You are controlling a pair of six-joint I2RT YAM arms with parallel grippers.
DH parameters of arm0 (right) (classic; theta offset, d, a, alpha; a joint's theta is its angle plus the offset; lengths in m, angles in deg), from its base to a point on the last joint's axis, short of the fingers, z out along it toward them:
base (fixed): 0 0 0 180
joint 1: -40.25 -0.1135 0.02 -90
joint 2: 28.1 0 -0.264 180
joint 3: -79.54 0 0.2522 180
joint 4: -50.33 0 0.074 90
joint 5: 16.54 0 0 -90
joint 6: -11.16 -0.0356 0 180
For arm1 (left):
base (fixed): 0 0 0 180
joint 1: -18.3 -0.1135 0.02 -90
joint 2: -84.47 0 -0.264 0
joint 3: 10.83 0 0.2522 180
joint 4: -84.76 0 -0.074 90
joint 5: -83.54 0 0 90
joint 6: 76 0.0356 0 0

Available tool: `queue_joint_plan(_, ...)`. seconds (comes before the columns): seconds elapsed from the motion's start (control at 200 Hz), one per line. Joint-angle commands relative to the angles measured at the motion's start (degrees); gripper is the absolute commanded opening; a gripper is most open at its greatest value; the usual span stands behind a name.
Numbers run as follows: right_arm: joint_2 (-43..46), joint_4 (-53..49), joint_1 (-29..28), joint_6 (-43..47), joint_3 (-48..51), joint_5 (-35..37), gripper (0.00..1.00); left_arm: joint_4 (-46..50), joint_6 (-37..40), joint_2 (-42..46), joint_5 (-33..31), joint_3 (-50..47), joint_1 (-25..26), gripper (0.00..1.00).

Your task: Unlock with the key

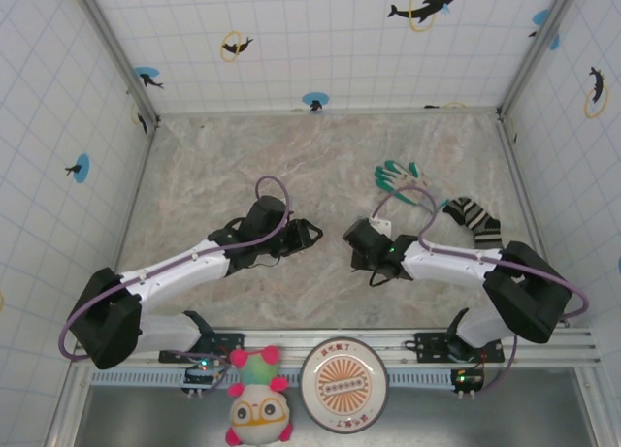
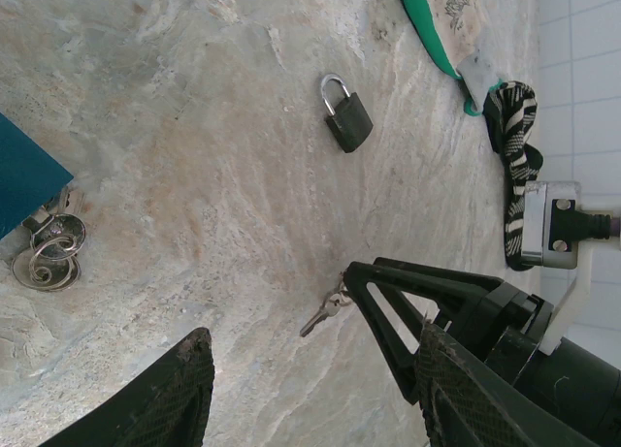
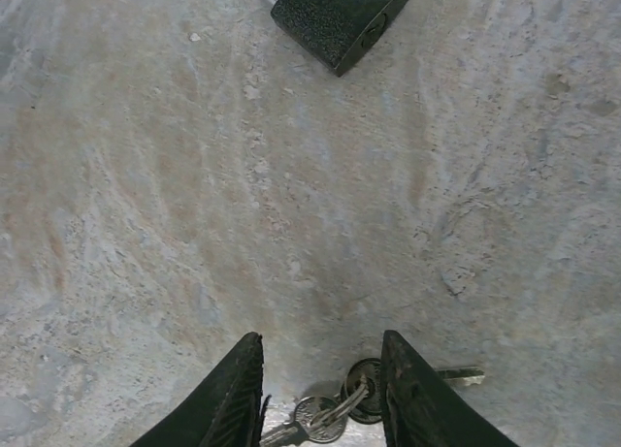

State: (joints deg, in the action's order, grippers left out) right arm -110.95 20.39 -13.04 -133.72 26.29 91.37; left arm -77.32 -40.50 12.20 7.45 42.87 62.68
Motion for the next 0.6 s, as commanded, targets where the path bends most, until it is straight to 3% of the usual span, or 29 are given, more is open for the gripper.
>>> queue_joint_plan(0.0, -0.9, 0.4, -0.5, -0.9, -1.9, -0.2, 0.36, -0.5, -0.9, -0.2, 0.0, -0.4, 0.4, 0.57)
queue_joint_plan(0.195, -1.4, -1.3, -0.7, -1.0, -2.0, 0.1, 0.38, -0.4, -0.8, -0.8, 0.1, -0.1, 0.4, 0.57)
queue_joint_plan(0.591, -2.4, -1.0, -1.1, -1.4, -1.7, -0.9, 0.24, -0.3, -1.0, -0.8, 0.0, -0.1, 0.4, 0.57)
